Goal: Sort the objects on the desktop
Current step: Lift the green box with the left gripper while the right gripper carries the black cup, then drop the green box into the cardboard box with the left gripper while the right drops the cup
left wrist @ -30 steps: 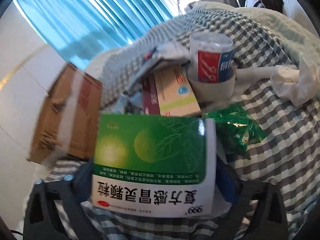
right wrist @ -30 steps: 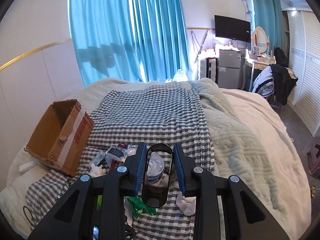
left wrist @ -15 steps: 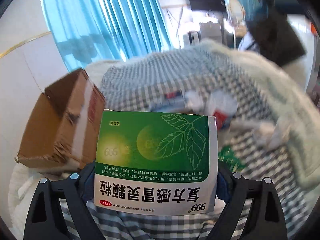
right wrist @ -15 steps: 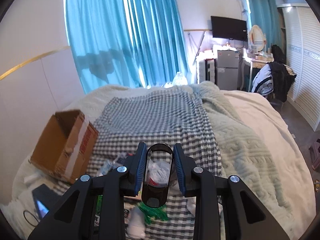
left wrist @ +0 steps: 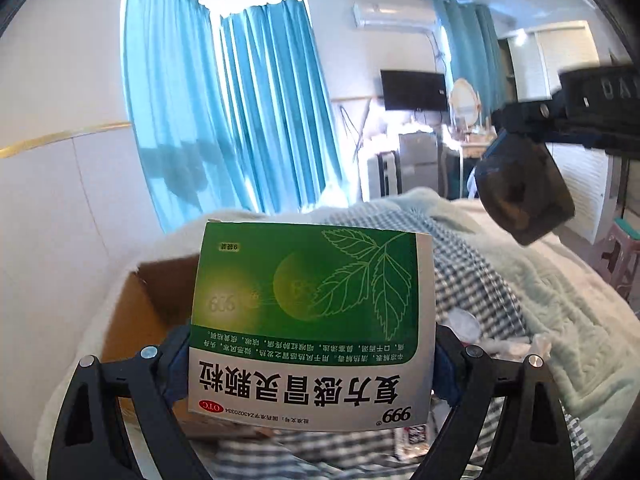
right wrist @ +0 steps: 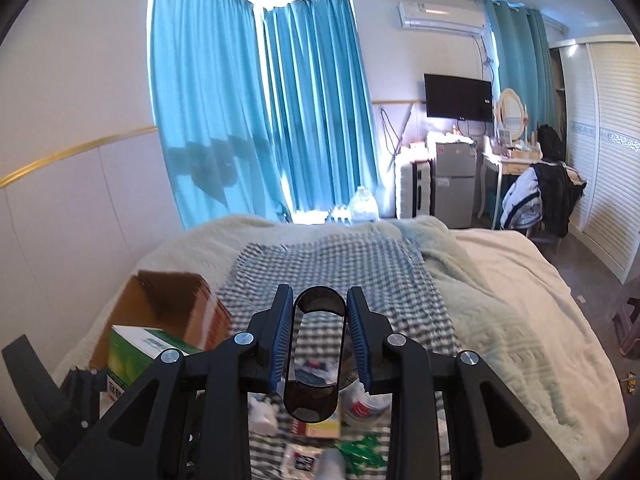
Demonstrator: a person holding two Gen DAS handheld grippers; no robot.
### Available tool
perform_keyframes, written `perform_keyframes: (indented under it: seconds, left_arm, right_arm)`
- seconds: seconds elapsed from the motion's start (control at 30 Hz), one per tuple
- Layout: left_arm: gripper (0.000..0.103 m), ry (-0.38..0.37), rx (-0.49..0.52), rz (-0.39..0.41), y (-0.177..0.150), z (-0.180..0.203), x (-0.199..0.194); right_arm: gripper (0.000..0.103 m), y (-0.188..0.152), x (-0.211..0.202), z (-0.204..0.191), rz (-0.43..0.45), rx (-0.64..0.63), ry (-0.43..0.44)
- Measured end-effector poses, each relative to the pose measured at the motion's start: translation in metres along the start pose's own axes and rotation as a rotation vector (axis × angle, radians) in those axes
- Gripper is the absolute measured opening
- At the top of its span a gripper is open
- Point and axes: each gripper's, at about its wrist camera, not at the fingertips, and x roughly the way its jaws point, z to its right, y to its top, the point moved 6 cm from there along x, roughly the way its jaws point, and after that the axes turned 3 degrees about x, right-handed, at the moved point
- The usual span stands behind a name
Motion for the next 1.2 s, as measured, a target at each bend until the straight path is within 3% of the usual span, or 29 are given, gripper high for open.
perform_keyframes:
  seconds: [0.3, 0.53, 0.83, 1.2]
  left_arm:
    - [0.093, 0.011, -0.063, 0.047, 0.023, -0.073, -0.011]
    - [0.093, 0.001, -0.088, 0.033, 0.017, -0.107, -0.011]
    - [0.093, 0.024, -0.114, -0.005, 0.004, -0.157, 0.007]
    - [0.093, 0.047, -0.209, -0.128, -0.028, -0.202, 0.056]
  right_arm:
    - [0.028, 0.018, 0.004, -0.070, 0.051, -0.021, 0.047]
    - [0.028, 0.017, 0.019, -0.111, 0.050, 0.008, 0.103]
    - [0.028, 0.001, 0.058, -0.155, -0.013, -0.027, 0.161]
    - [0.027, -0.025, 0.115, -0.198, -0.103, -0.100, 0.233]
